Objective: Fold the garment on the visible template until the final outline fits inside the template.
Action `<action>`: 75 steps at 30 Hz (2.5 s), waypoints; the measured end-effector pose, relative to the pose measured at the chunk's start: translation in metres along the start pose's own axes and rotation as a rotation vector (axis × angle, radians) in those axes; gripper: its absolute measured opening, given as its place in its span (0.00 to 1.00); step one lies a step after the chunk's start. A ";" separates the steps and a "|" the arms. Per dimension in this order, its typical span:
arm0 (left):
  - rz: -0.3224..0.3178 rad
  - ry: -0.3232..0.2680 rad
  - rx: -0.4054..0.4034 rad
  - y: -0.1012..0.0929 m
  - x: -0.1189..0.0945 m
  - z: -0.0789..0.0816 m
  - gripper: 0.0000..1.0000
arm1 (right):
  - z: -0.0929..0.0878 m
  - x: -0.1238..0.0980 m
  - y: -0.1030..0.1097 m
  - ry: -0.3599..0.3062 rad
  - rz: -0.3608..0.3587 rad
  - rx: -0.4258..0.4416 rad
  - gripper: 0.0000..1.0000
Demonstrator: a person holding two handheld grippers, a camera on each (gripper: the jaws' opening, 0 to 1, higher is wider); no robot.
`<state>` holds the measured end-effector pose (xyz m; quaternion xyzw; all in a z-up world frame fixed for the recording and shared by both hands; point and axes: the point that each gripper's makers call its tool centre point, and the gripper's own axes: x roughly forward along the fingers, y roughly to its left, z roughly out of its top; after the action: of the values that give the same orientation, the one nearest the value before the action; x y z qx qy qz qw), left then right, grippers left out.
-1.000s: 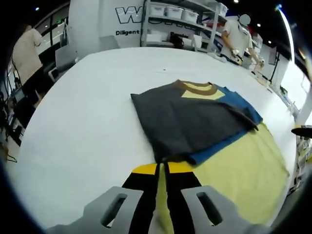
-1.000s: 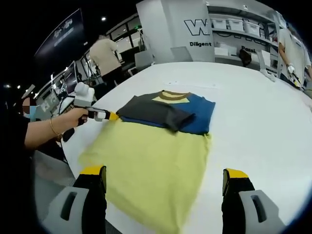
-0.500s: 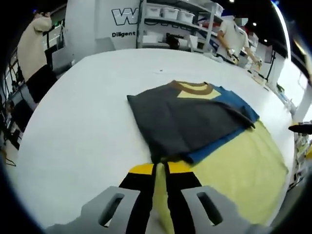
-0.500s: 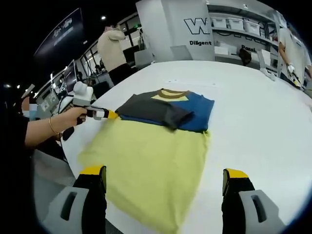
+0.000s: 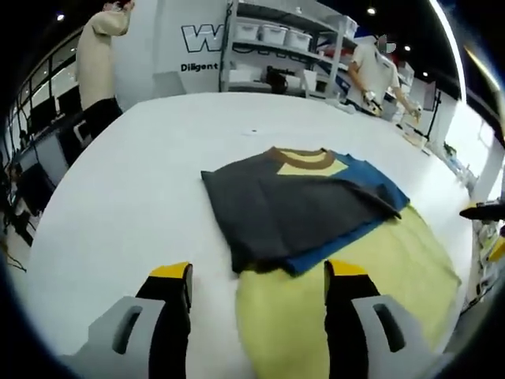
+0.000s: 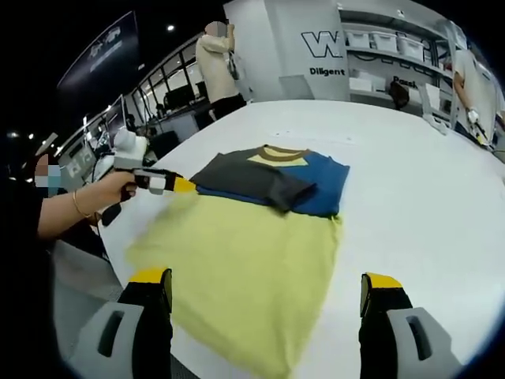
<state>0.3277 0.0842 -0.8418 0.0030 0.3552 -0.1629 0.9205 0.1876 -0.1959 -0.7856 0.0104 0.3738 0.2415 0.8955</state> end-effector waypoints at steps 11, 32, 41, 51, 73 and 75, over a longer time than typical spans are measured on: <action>0.007 0.000 0.030 -0.006 -0.017 0.001 0.88 | -0.005 -0.001 0.003 0.013 0.005 -0.010 0.99; 0.011 0.013 0.068 -0.011 -0.049 -0.024 0.99 | -0.013 -0.009 0.005 0.024 0.008 -0.025 0.99; 0.008 0.023 0.059 -0.011 -0.067 -0.041 0.98 | -0.019 -0.013 0.003 0.021 0.003 -0.012 0.99; -0.015 0.030 0.058 -0.025 -0.091 -0.057 0.95 | -0.032 -0.014 0.006 0.021 -0.004 -0.016 0.99; -0.059 0.106 0.047 -0.053 -0.130 -0.101 0.85 | -0.066 -0.017 0.008 0.057 -0.011 0.003 0.99; -0.052 0.116 0.043 -0.053 -0.130 -0.106 0.84 | -0.070 -0.017 0.007 0.061 -0.010 0.014 0.99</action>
<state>0.1521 0.0855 -0.8294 0.0233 0.4045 -0.1937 0.8935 0.1266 -0.2086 -0.8231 0.0075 0.4028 0.2347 0.8847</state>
